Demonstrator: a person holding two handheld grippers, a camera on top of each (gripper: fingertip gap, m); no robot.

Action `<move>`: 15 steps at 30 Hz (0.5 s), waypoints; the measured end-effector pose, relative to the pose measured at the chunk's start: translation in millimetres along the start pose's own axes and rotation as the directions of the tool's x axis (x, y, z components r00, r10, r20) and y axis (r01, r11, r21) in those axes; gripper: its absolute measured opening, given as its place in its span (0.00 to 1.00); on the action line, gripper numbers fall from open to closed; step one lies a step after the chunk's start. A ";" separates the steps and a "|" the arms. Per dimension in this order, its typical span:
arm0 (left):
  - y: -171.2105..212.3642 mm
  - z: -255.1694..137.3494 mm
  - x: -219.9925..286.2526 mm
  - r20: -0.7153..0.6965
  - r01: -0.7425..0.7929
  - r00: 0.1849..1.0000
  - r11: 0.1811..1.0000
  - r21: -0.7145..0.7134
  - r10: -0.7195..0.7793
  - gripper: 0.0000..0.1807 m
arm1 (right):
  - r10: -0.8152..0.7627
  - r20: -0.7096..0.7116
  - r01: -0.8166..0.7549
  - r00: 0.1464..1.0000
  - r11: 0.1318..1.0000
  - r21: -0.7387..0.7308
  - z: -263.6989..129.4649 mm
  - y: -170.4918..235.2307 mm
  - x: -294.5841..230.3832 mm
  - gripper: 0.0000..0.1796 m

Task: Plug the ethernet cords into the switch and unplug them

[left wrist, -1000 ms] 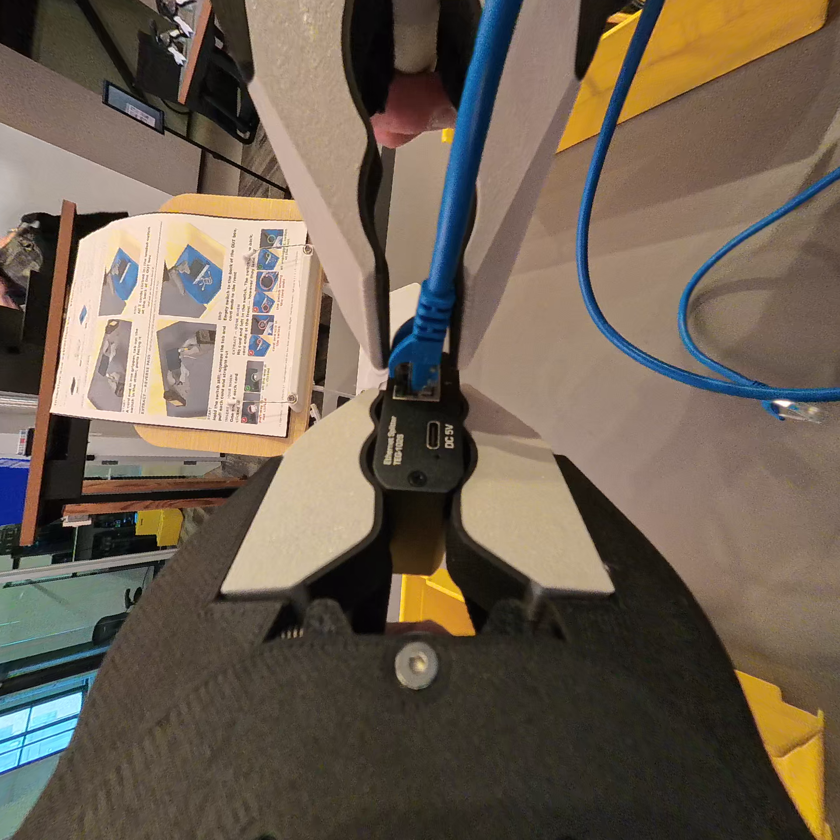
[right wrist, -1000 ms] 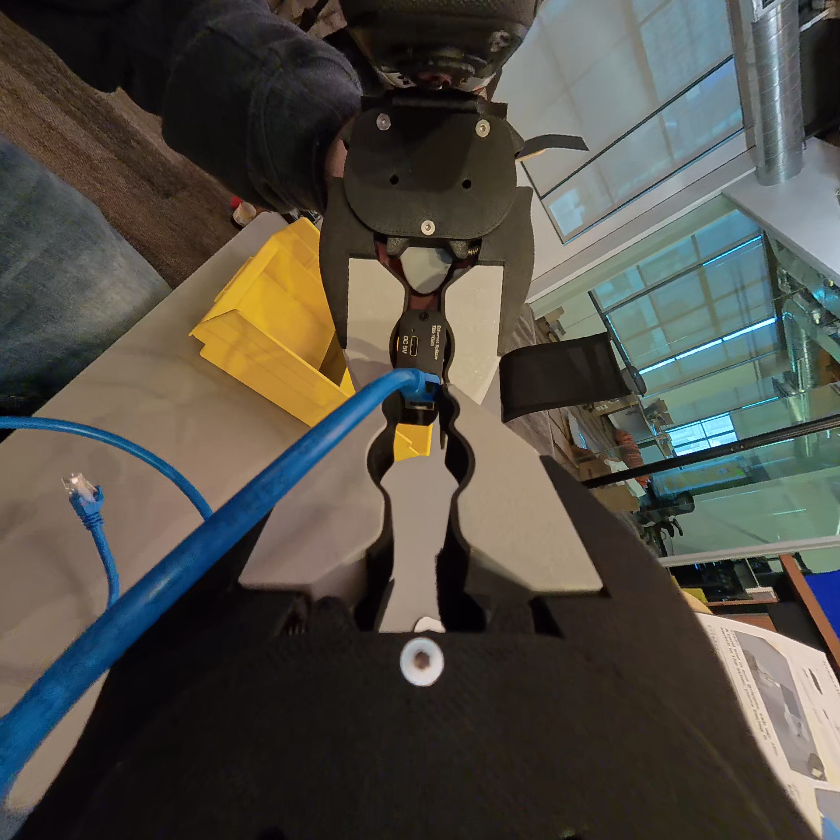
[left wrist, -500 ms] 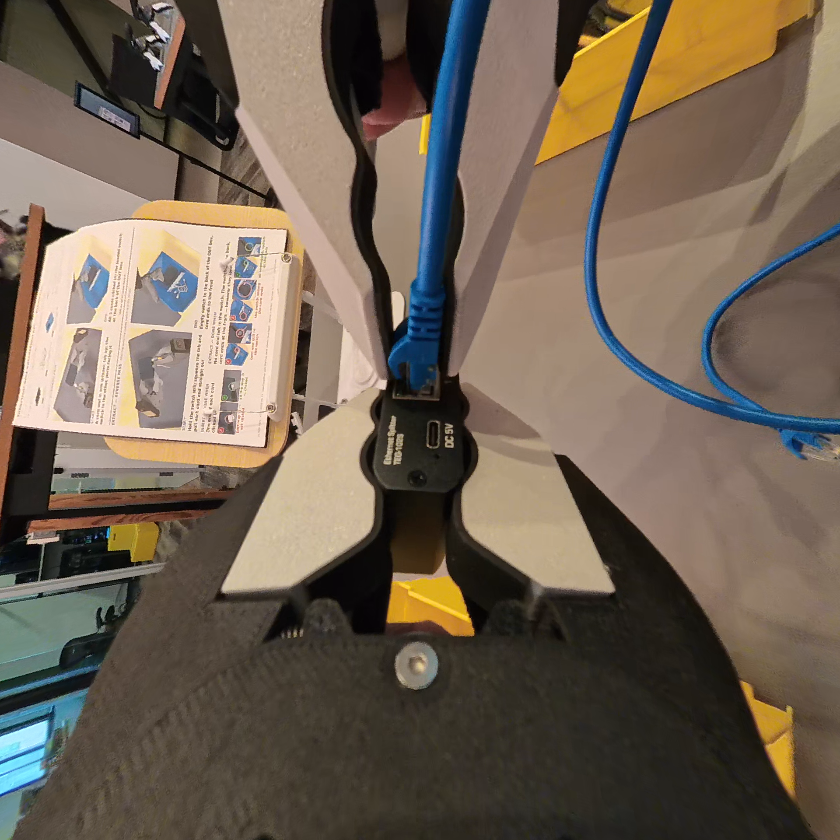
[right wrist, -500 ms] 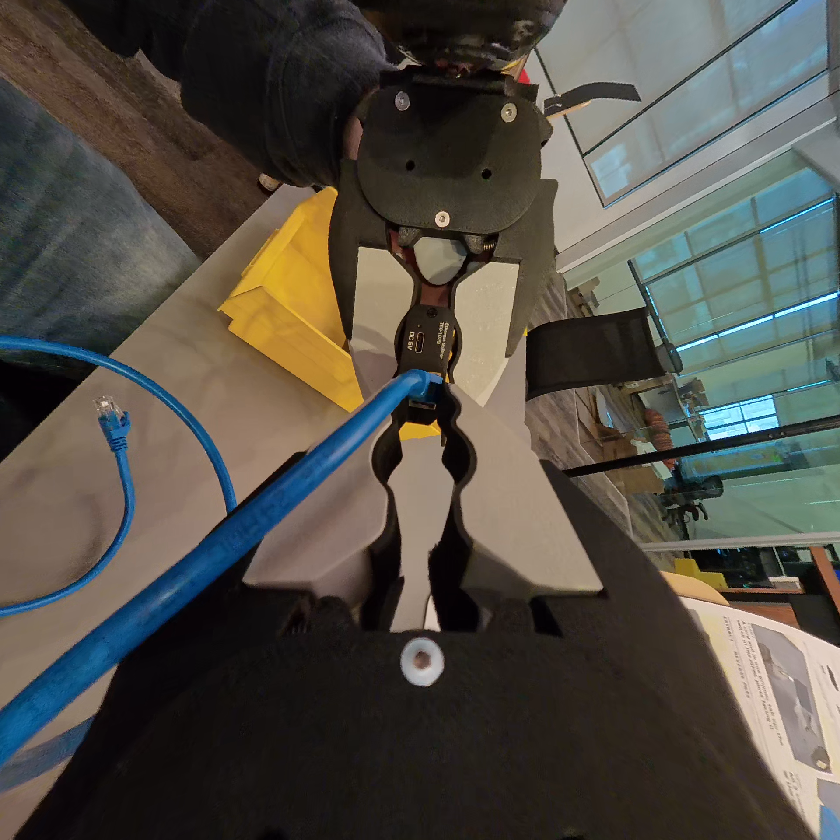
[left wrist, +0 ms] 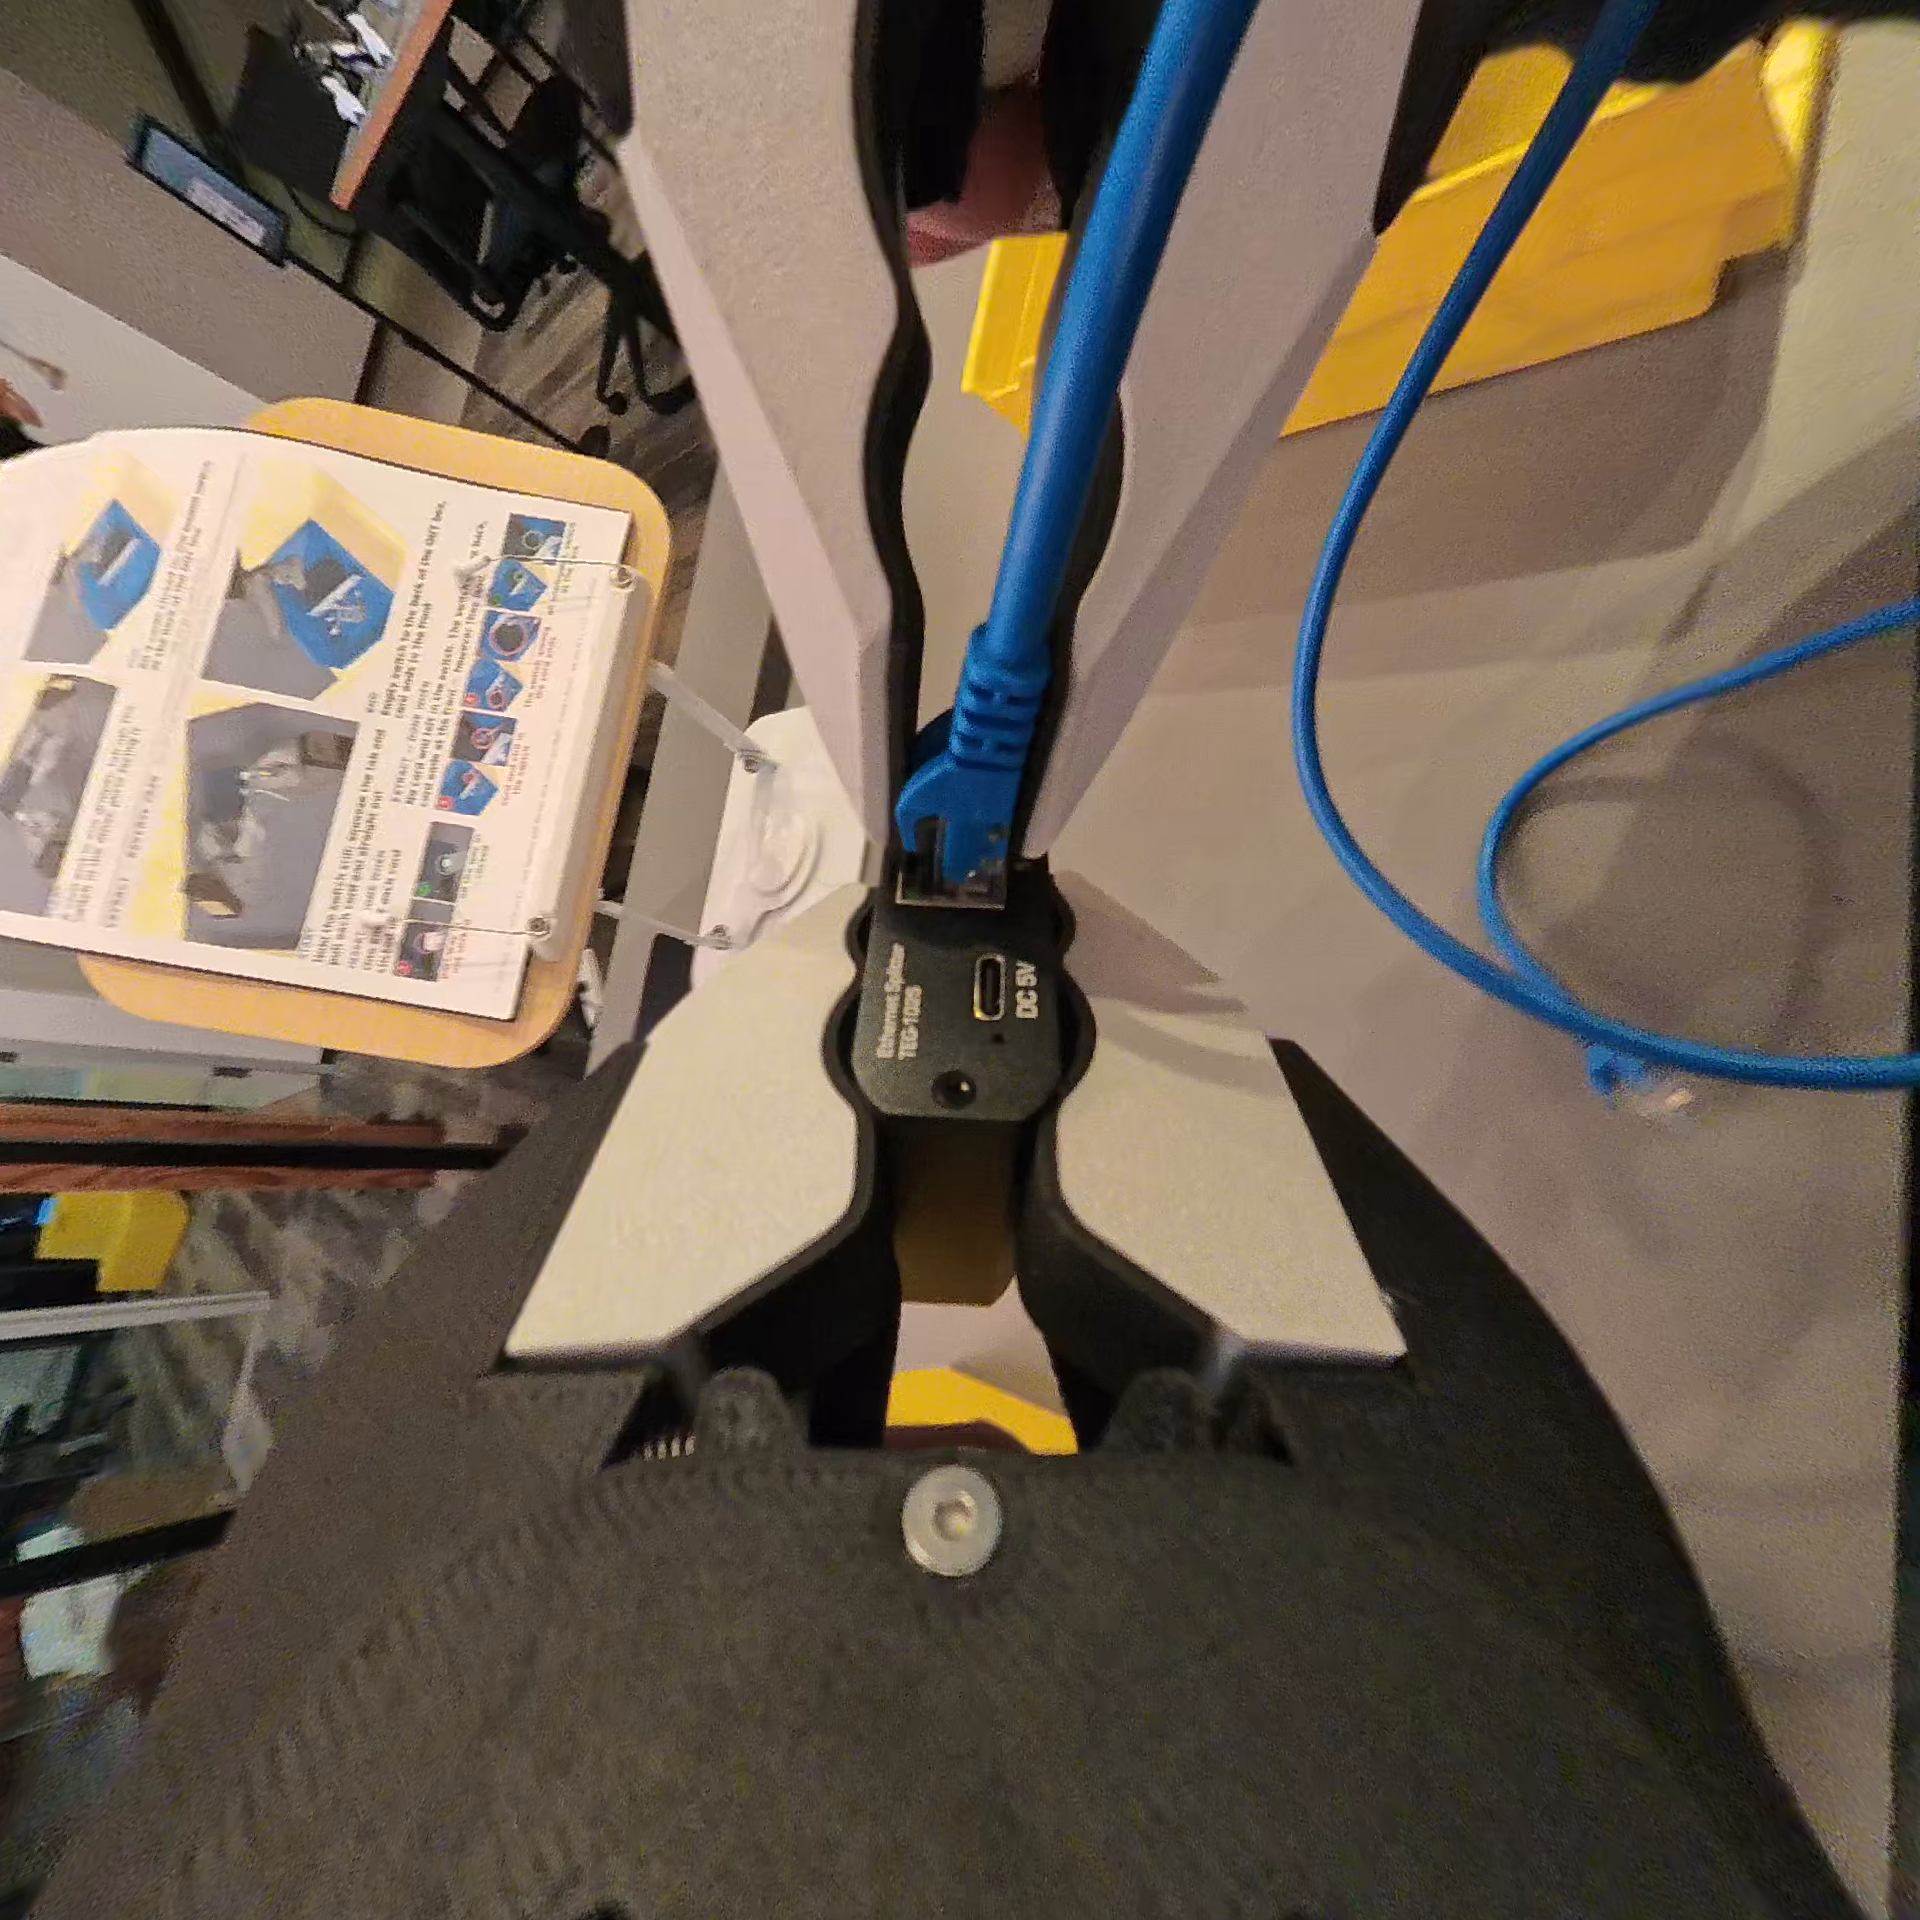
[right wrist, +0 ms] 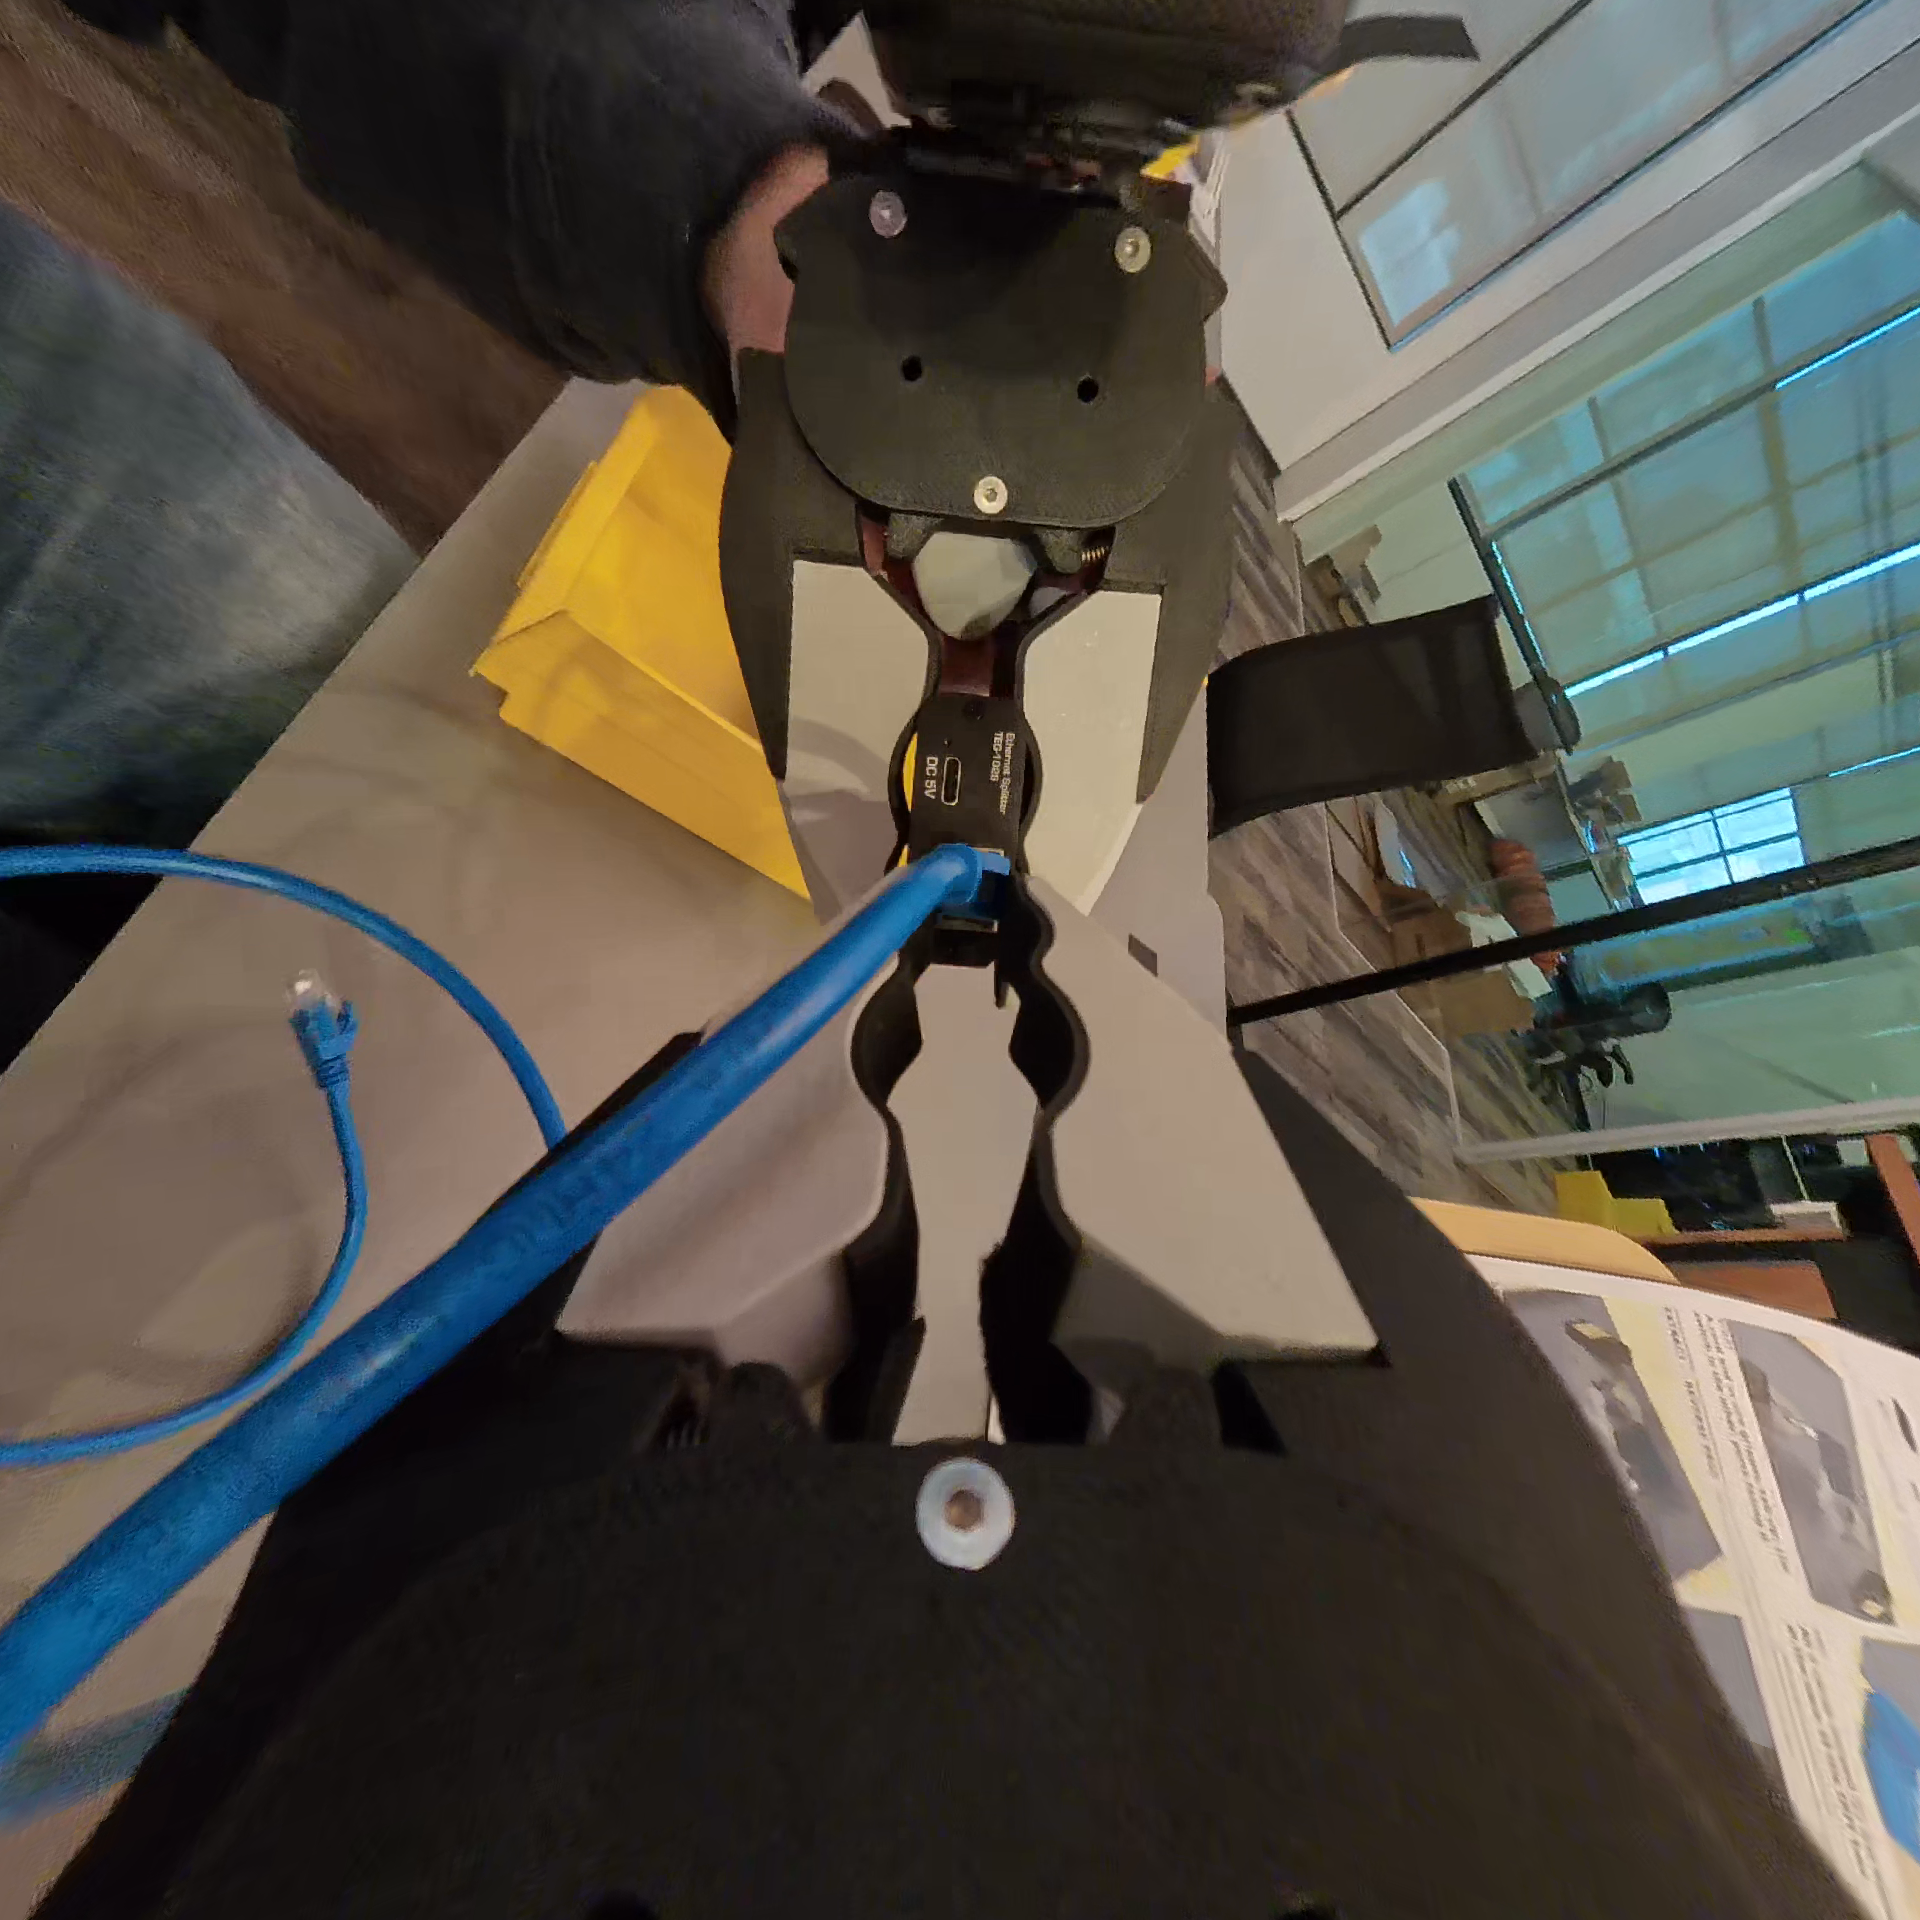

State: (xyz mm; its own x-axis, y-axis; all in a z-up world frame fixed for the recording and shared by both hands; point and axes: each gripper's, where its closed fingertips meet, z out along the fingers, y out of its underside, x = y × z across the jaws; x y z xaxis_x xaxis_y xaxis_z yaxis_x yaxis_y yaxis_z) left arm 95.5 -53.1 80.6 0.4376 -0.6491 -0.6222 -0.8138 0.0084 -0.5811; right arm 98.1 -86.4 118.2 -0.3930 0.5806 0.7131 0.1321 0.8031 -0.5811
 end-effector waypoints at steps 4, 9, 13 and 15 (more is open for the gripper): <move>-0.2 -1.5 1.1 0.012 0.005 1.000 1.000 0.005 -0.005 0.15 | 0.015 -0.008 -0.014 1.000 1.000 0.007 -0.6 -1.2 -0.9 0.06; 40.4 -22.0 -27.8 0.119 0.049 0.992 0.995 -0.085 -0.039 0.15 | 0.138 -0.068 -0.125 0.988 0.978 0.169 -53.5 -3.4 30.7 0.05; 35.6 -26.8 -41.4 0.178 0.000 0.984 0.991 -0.134 0.024 0.15 | 0.114 -0.126 -0.107 0.985 0.992 0.064 -51.9 -1.5 39.5 0.06; 48.2 -22.5 -39.9 0.164 0.027 0.986 0.989 -0.145 -0.003 0.14 | 0.125 -0.195 -0.131 0.973 0.991 -0.014 -61.9 12.0 50.2 0.05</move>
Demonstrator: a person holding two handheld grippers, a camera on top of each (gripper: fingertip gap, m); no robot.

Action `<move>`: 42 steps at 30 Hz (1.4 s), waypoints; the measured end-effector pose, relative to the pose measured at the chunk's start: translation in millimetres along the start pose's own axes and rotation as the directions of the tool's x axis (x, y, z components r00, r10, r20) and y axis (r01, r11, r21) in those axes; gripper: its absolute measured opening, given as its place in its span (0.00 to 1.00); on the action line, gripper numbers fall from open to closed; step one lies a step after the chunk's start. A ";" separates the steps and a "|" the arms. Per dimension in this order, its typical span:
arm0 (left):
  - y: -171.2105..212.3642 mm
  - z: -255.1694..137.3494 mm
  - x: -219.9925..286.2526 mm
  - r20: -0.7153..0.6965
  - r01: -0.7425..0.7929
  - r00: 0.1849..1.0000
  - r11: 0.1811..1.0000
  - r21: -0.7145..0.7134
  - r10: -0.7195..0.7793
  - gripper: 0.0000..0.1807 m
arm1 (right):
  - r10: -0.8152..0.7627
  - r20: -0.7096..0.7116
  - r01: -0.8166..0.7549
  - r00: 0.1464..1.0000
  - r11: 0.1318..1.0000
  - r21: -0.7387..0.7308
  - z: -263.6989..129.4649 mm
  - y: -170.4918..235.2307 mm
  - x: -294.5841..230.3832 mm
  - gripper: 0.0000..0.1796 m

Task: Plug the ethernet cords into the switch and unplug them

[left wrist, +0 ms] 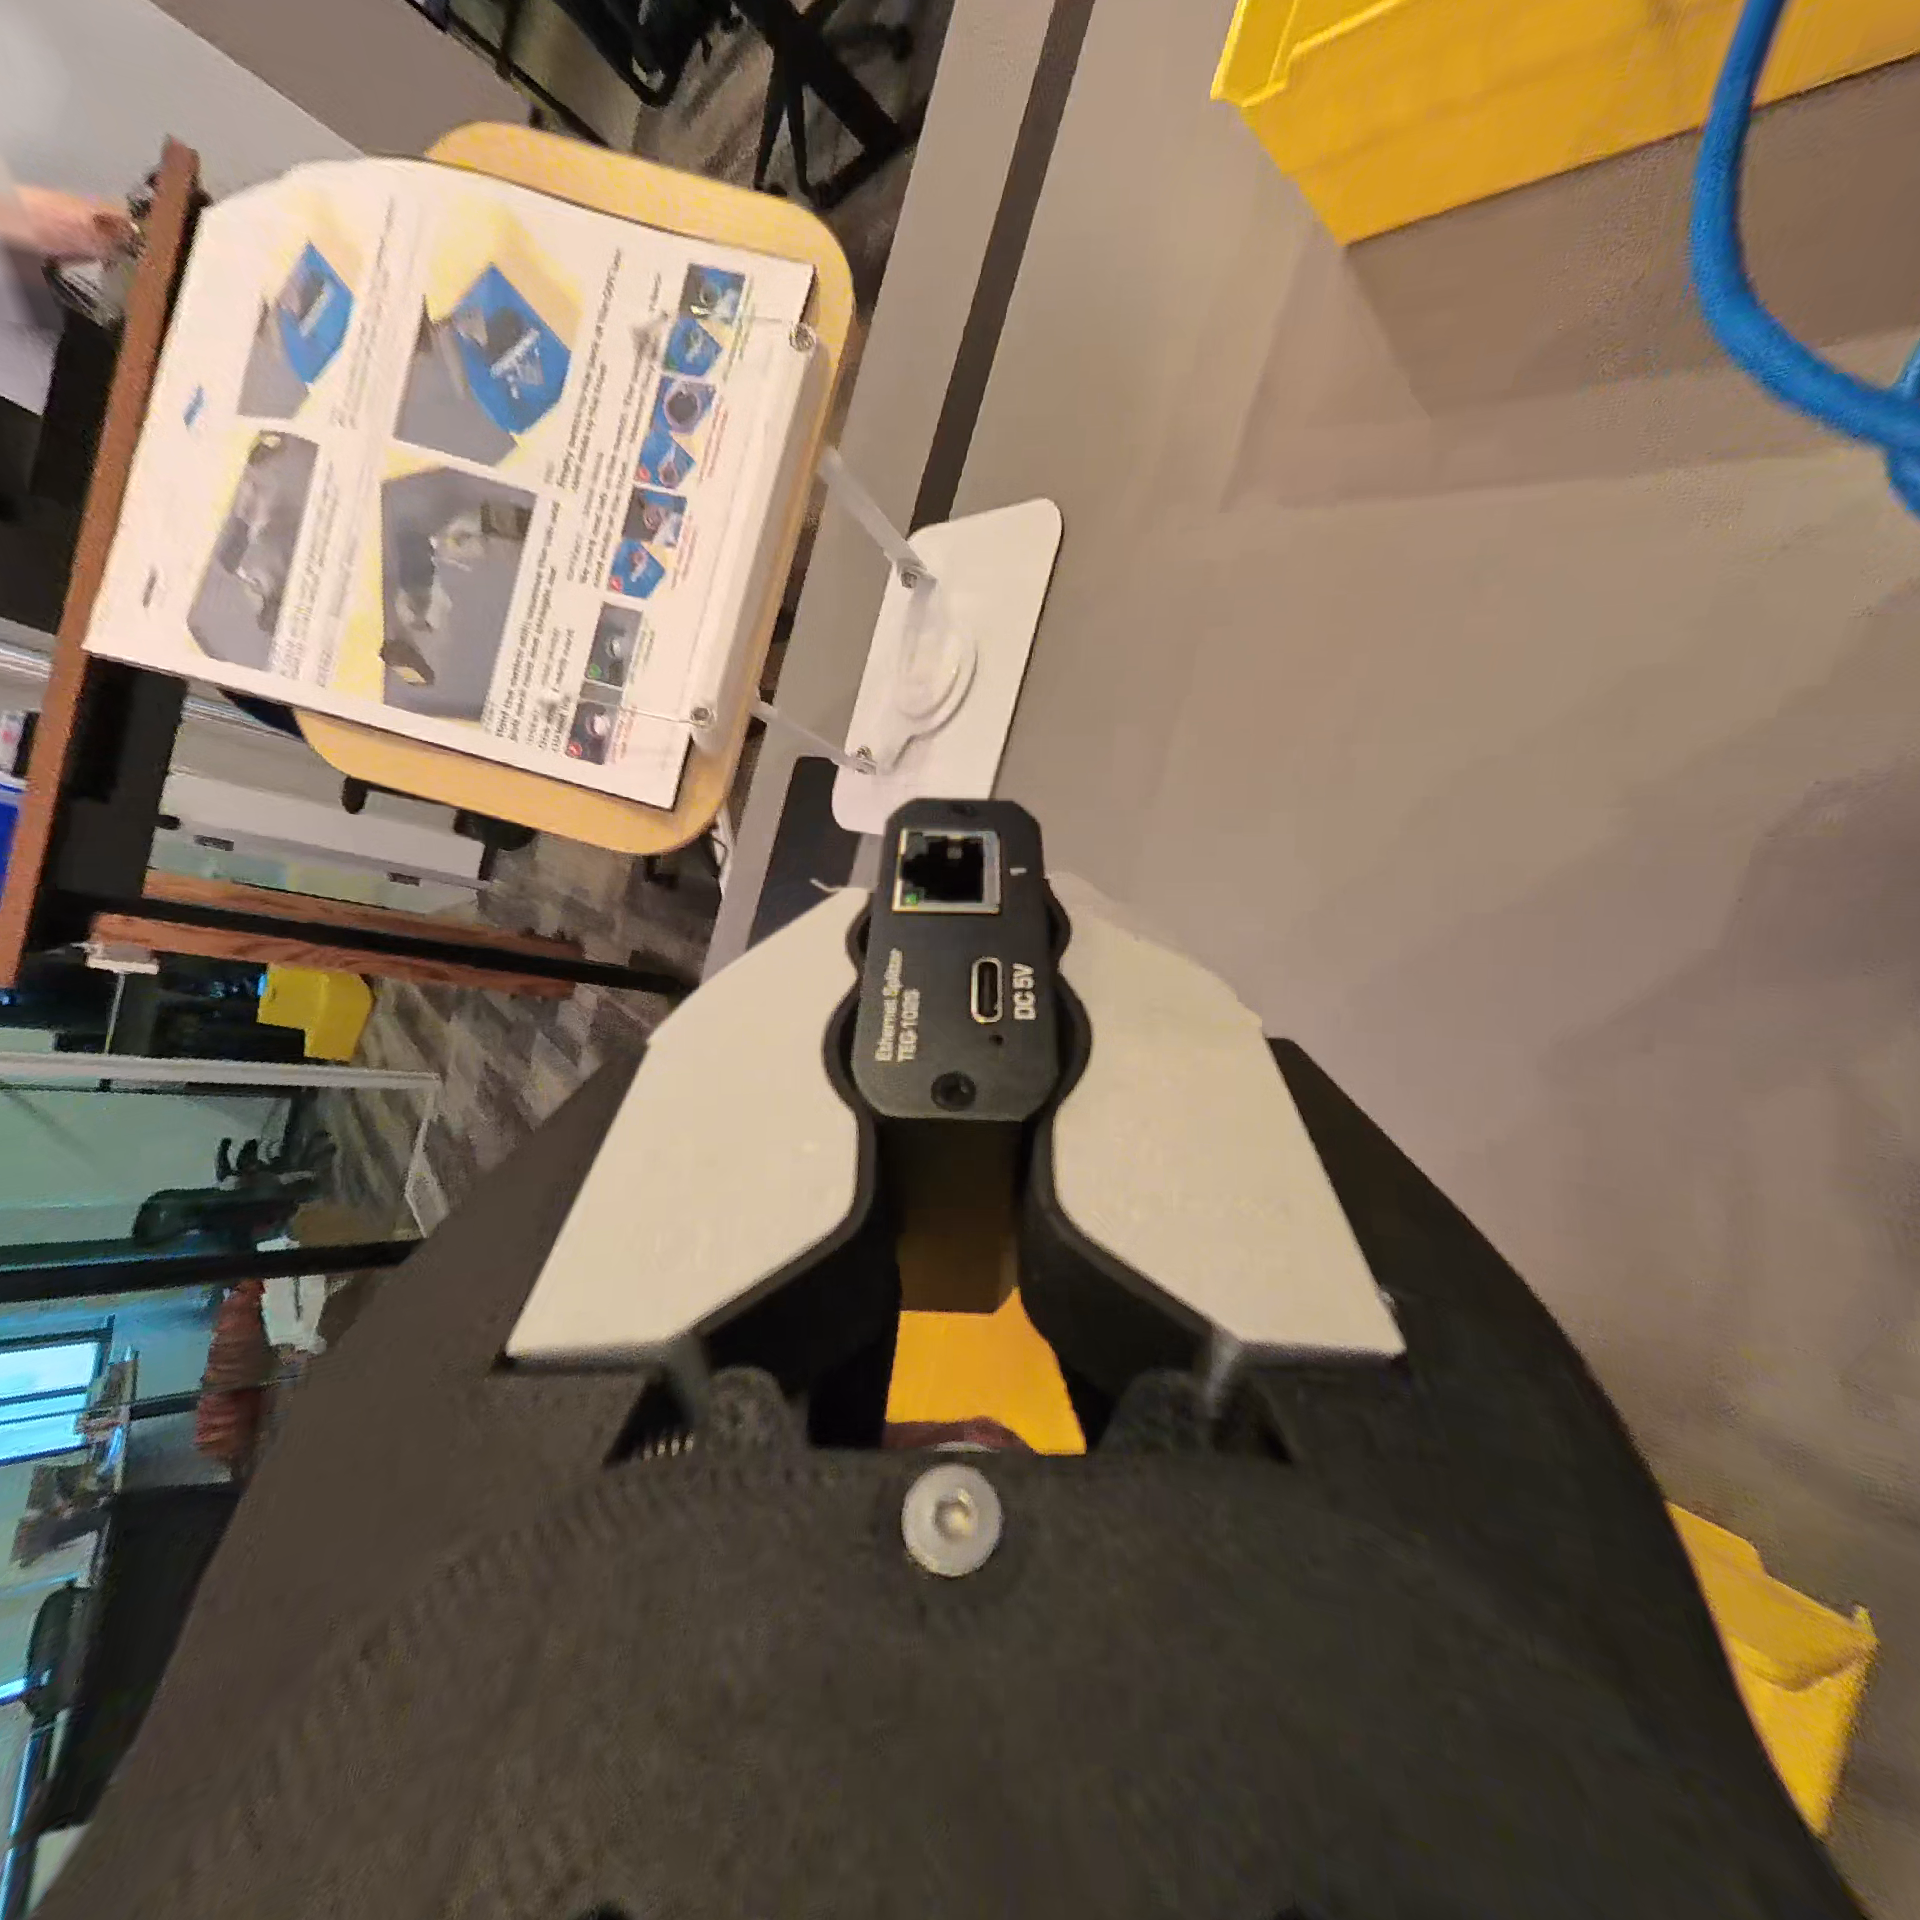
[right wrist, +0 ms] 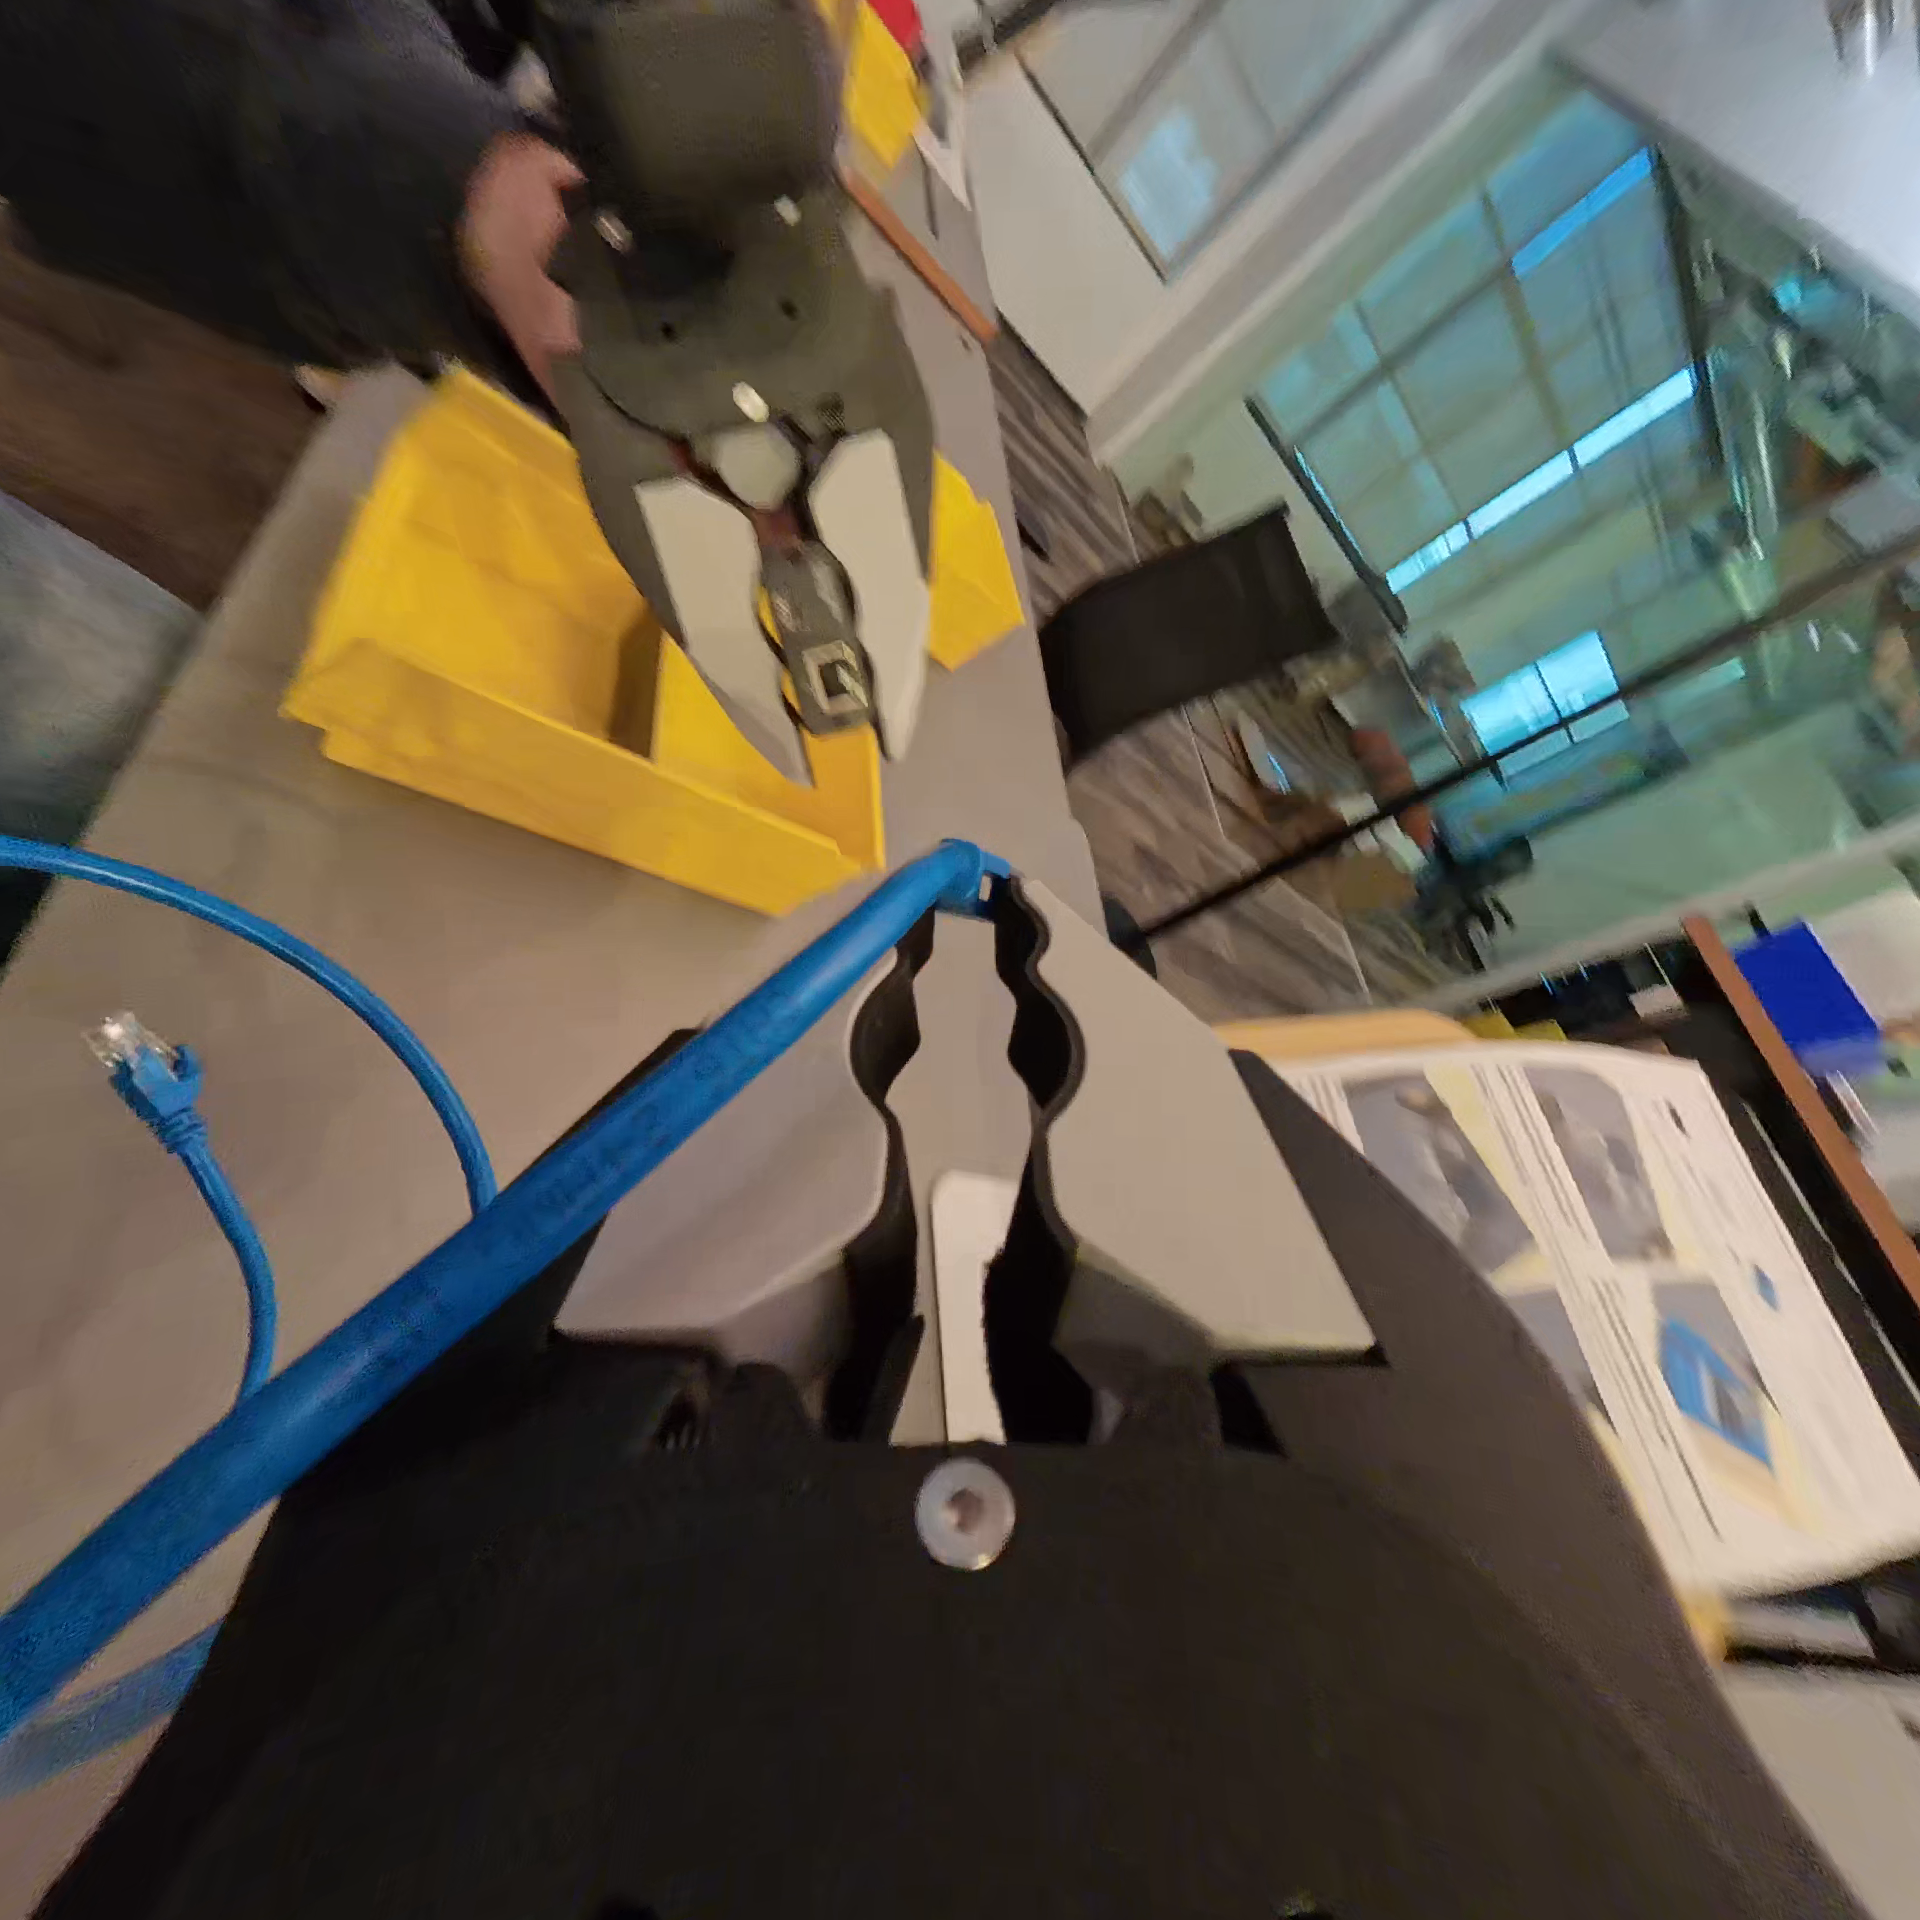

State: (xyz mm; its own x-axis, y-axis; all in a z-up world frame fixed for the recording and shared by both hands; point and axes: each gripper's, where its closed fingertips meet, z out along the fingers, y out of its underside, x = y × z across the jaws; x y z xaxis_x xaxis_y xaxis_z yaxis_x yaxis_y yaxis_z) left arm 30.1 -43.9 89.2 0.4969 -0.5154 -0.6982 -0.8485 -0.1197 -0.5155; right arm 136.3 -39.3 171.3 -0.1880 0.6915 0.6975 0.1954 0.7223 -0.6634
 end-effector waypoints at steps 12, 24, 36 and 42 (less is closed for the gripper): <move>18.4 5.9 29.9 -0.018 -0.005 1.000 0.999 -0.039 0.004 0.14 | -0.203 -0.360 -0.043 0.911 0.820 -0.571 -141.0 47.8 106.7 0.06; 14.8 3.8 41.0 -0.016 0.023 1.000 1.000 -0.020 -0.023 0.15 | -0.329 -0.385 -0.248 0.862 0.388 -0.888 -251.5 164.4 70.9 0.06; 24.0 7.8 54.2 -0.050 0.032 0.998 0.998 -0.046 -0.034 0.15 | -0.095 -0.452 -0.433 0.887 0.171 -0.885 -263.6 298.1 -56.0 0.07; 22.0 12.9 62.1 -0.075 0.024 0.997 0.999 -0.047 -0.028 0.15 | 0.138 -0.400 -0.415 0.906 0.098 -0.905 -246.3 330.5 -113.8 0.08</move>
State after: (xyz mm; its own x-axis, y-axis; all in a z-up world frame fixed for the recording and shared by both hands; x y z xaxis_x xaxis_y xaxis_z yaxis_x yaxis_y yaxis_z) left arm 44.7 -67.6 28.1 0.5050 -0.5745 -0.6442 -0.8438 -0.1716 -0.5085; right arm 459.4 117.9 -60.6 0.2418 0.7212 0.6491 0.9679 -0.2262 -0.1092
